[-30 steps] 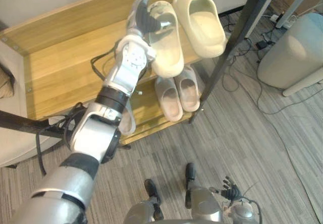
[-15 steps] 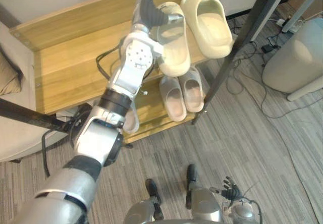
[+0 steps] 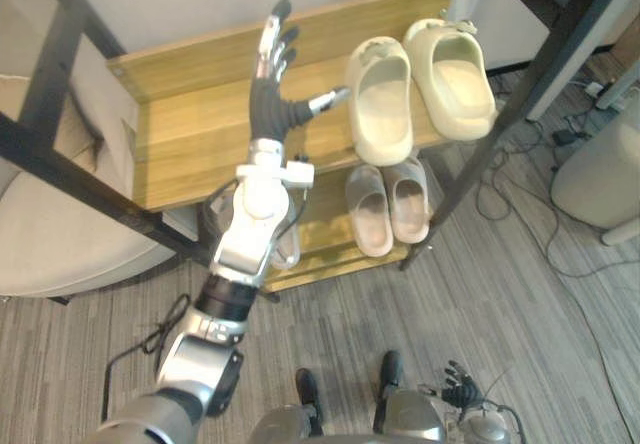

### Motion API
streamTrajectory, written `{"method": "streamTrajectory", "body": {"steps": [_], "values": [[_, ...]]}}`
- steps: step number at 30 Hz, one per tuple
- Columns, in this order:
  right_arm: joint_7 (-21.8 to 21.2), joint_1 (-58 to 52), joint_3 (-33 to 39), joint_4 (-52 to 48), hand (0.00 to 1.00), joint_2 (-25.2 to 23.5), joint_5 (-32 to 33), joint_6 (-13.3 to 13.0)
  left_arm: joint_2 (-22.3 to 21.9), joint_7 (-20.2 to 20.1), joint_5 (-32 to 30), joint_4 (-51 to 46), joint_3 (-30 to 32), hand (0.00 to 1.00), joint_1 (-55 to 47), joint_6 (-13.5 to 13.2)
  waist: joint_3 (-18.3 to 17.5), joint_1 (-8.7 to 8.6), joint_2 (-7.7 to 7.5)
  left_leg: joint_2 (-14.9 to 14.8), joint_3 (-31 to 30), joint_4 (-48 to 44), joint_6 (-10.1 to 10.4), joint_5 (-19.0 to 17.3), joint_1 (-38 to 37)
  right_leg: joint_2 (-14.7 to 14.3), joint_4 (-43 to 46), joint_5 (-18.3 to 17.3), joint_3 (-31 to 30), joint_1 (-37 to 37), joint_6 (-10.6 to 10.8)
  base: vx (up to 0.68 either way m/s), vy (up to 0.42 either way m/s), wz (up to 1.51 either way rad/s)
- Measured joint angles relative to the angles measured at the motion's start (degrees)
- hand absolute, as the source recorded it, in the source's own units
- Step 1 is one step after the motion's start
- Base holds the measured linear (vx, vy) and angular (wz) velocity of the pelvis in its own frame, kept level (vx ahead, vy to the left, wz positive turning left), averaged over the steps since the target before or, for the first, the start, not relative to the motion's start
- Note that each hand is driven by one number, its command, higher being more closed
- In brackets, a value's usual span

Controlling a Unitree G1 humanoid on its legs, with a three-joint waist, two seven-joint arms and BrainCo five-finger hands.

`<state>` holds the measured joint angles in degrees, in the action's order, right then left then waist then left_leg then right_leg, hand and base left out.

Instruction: Organize the slippers on the shoe rack

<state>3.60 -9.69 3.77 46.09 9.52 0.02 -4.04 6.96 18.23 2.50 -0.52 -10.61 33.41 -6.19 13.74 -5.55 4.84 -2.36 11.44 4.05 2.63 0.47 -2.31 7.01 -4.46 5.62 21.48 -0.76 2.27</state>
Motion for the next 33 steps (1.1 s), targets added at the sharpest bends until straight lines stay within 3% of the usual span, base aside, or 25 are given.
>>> {"method": "streamTrajectory", "body": {"steps": [10, 14, 18, 33], "values": [[0.0, -0.3, -2.3, 0.1, 0.0, 0.3, 0.0, 0.1, 0.1, -2.7, 2.3, 0.2, -5.2, 0.0, -9.3, -0.6, -3.6, 0.6, -0.69, 0.2, -0.9, 1.8, -0.3, 0.7, -1.8, -0.1, -0.1, -0.4, 1.3, -1.4, 0.0, -0.01, -0.007, 0.05], [0.3, -0.2, -2.6, 1.1, 0.0, -0.4, 0.0, 0.1, 0.1, -3.8, 3.9, 2.4, -6.9, 0.0, -10.7, -0.3, -4.5, 1.01, -2.16, 0.2, -1.4, 1.8, -0.2, 0.8, -2.3, -0.2, -0.6, -0.4, 1.9, -2.6, 0.0, 0.0, -0.01, 0.07], [0.9, 0.4, -4.0, 2.3, 0.0, -0.4, 0.0, 0.2, 0.0, -3.9, 4.4, 3.2, -8.7, 0.0, -12.0, -0.1, -5.0, 1.12, -3.1, 0.2, -1.4, 1.8, -0.2, 0.8, -2.8, -0.1, -0.6, -0.5, 2.1, -3.0, 0.2, 0.0, -0.002, 0.01], [1.6, 0.8, -4.0, 2.4, 0.0, -0.5, 0.0, 0.3, -2.6, -4.9, 6.6, 9.1, -11.9, 0.0, -12.3, 0.9, -5.0, 0.79, -3.96, 0.0, -0.9, 1.8, -0.1, 0.7, -2.8, -0.2, -0.9, -0.5, 1.9, -2.9, 0.3, 0.0, 0.0, 0.0]]}}
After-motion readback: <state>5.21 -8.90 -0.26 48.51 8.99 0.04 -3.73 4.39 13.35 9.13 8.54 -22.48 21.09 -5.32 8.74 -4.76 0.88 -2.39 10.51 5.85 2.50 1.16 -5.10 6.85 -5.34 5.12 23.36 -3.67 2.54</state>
